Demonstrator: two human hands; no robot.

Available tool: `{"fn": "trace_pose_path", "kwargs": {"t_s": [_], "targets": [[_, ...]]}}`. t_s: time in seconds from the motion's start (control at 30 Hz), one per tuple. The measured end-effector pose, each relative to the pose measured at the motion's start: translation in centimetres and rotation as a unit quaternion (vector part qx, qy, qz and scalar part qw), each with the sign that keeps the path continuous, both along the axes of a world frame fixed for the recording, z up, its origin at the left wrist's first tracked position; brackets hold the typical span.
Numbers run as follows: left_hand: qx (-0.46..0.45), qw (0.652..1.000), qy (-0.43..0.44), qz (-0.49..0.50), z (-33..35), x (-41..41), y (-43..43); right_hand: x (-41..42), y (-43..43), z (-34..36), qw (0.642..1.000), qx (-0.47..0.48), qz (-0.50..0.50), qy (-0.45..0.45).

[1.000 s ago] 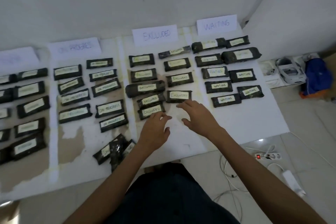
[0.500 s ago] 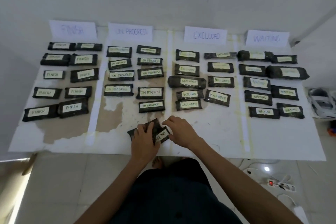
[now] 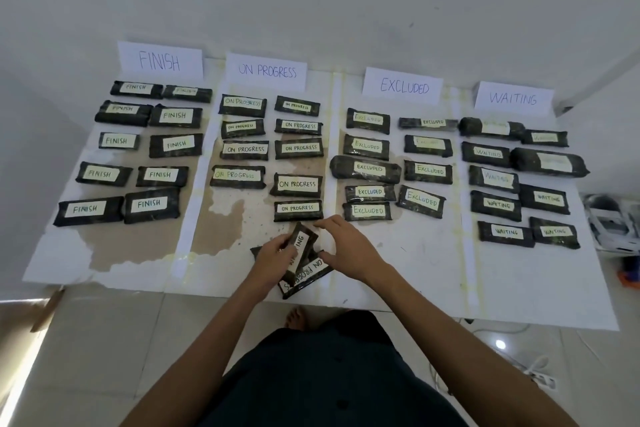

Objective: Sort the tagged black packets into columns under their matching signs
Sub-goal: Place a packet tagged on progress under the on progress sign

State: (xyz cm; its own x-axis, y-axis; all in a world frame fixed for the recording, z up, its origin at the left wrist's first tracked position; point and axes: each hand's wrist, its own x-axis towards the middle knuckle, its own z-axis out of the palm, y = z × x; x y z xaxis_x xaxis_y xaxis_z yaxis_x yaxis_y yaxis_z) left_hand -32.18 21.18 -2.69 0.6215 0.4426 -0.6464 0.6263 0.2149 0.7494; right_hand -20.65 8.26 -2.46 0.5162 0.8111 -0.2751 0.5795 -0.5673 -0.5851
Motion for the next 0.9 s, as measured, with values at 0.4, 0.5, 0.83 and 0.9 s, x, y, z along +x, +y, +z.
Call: {"fn": "trace_pose_path", "kwargs": {"t_s": [0.4,0.5,0.83,0.9], "targets": [[-0.013,0.998,-0.032,-0.061,0.7,0.3,0.7,0.1,-0.5,0.7,0.983,0.038,0.116,-0.136],[0.002,0.995,-0.046,-0.083,0.7,0.5,0.6,0.2,-1.0,0.7,0.975,0.046,0.152,-0.156],[0.145,0.965,-0.083,-0.202,0.6,3.9,-3.7,2.2,-7.1,0.5,0.983,0.036,0.063,-0.17],[0.222,0.938,-0.1,-0.246,0.9,4.9,-5.4,3.0,-9.6,0.8,0.985,0.02,0.035,-0.167]]}}
